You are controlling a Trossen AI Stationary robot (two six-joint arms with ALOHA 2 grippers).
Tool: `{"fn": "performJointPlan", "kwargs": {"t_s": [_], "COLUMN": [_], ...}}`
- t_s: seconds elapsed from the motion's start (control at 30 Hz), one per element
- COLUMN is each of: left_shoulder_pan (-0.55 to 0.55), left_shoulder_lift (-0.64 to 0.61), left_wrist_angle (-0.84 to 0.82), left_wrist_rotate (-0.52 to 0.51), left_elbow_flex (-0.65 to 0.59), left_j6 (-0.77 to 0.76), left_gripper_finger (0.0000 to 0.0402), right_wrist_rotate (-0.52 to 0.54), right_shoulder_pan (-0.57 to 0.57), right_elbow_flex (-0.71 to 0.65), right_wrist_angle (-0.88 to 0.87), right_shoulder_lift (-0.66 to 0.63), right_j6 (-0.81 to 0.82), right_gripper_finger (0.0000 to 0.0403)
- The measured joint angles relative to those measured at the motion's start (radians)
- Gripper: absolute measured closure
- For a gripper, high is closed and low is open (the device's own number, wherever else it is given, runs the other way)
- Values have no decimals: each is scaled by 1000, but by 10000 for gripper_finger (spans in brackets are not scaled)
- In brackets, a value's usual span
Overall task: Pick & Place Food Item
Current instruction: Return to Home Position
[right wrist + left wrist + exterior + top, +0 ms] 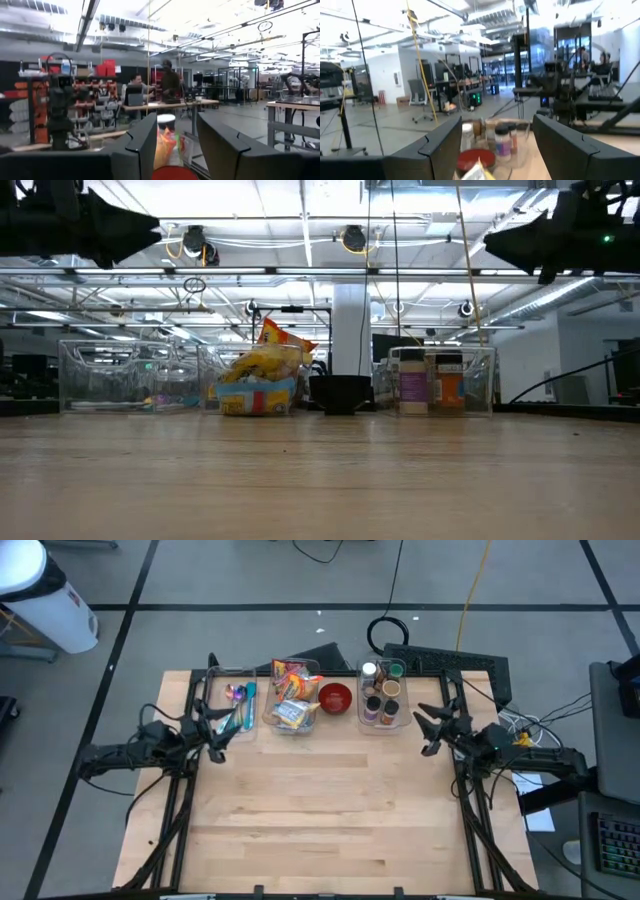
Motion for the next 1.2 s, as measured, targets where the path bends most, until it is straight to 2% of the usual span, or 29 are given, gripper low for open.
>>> {"fn": "performJointPlan", "kwargs": {"t_s": [0.27,0.53,0.77,0.97,1.07,1.2], "left_shoulder_pan": [37,70,97,105,105,105], "left_shoulder_lift": [1,1,1,1,1,1], "left_wrist_angle": [-3,-33,-86,-90,-93,-95], "left_wrist_rotate": [2,58,142,158,192,197], "left_elbow_flex": [-62,-73,-73,-73,-73,-73], "left_j6": [-50,-59,-83,-66,-55,-52], "left_gripper_finger": [153,153,153,154,165,205], "right_wrist_rotate": [0,-3,-3,-2,-2,-2], "right_shoulder_pan": [0,0,0,0,0,0], "right_elbow_flex": [-2,-3,-4,-4,-4,-4], "right_wrist_angle": [-130,-246,-325,-313,-313,-313], "right_shoulder_lift": [0,0,1,1,1,0], "right_j6": [33,41,56,35,33,33], "right_gripper_finger": [273,277,306,334,340,343]}}
